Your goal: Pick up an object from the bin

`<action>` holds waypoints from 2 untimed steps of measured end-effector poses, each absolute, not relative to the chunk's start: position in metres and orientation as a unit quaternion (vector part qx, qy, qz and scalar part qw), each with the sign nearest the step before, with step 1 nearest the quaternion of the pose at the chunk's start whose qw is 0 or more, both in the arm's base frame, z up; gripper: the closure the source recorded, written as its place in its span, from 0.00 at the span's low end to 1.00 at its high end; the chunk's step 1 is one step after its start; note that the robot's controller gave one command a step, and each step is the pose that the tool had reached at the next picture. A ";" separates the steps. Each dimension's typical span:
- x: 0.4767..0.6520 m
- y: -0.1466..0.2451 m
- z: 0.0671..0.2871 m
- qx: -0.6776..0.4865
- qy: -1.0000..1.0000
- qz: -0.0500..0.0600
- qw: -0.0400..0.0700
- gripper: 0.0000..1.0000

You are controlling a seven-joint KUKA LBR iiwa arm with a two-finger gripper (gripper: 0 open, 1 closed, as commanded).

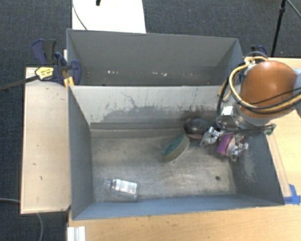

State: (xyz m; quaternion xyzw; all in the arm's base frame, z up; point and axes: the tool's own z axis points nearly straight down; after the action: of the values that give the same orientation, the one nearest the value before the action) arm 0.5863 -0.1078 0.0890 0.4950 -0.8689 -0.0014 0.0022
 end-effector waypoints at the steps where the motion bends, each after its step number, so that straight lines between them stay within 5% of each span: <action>1: 0.587 -0.053 0.103 0.519 -0.855 -0.002 0.000 0.00; 2: 0.587 -0.091 0.166 0.427 -0.904 0.002 -0.004 0.00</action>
Offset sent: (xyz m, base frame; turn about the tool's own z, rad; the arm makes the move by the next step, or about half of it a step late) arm 0.0006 0.0515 0.0131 -0.0520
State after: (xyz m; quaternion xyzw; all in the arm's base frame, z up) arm 0.5867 -0.0912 0.1663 0.4267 -0.9044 0.0019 -0.0040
